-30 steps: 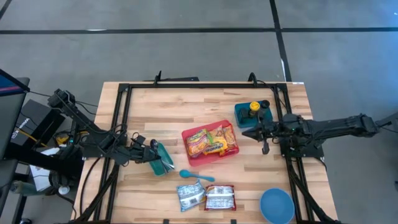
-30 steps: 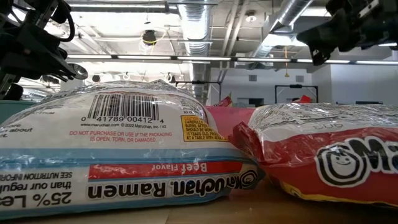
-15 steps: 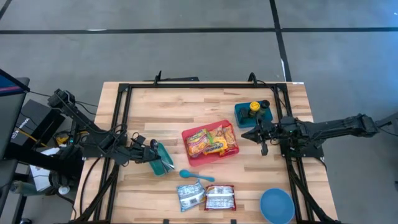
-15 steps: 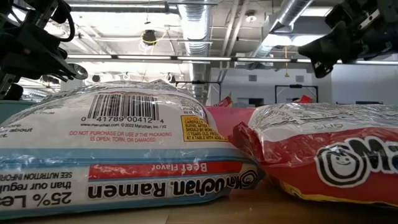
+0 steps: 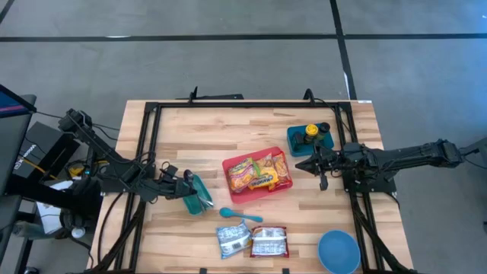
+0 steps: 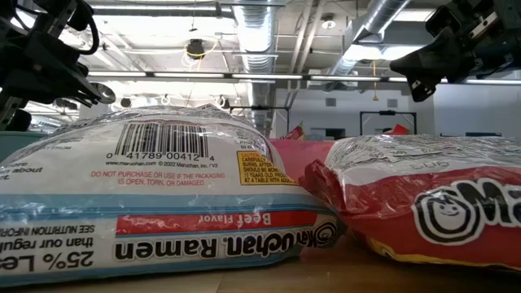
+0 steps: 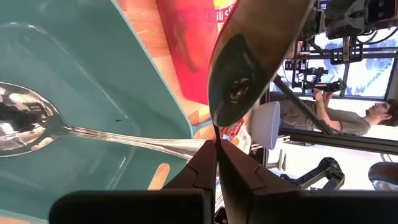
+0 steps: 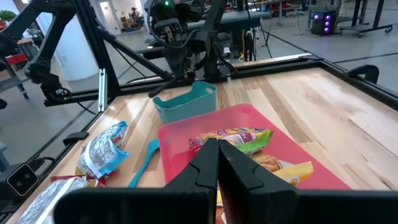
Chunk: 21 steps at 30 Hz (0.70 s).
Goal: Pick & Place Food Item
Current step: Put the black spoon into the green bin
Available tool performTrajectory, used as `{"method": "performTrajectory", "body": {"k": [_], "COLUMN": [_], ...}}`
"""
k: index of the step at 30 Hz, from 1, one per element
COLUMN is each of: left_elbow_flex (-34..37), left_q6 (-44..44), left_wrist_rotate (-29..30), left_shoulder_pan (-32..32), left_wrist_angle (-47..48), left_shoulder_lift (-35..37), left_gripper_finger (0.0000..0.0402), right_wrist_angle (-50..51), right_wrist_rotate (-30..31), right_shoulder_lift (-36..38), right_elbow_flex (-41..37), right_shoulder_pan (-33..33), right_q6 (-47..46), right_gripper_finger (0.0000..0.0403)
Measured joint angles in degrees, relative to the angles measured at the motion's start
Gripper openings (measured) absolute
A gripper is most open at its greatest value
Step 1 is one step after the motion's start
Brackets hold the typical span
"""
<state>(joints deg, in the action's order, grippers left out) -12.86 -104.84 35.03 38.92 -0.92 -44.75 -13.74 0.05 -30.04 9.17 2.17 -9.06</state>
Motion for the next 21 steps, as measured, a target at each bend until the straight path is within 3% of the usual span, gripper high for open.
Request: {"method": "performTrajectory", "body": {"k": [15, 21], "left_elbow_flex": [0.0, -0.02], "left_q6": [2.37, 4.09], "left_wrist_rotate": [10.13, 11.33], "left_shoulder_pan": [-0.01, 0.0], "left_wrist_angle": [-2.33, -3.14], "left_shoulder_lift": [0.02, 0.02], "left_gripper_finger": [0.0003, 0.0003], "right_wrist_angle": [0.0, 0.0], "right_wrist_rotate": [0.0, 0.0], "right_shoulder_lift": [0.0, 0.0], "right_elbow_flex": [0.01, 0.02], "right_shoulder_pan": [0.0, 0.0], "right_q6": [0.0, 0.0], "right_gripper_finger": [0.0001, 0.0001]}}
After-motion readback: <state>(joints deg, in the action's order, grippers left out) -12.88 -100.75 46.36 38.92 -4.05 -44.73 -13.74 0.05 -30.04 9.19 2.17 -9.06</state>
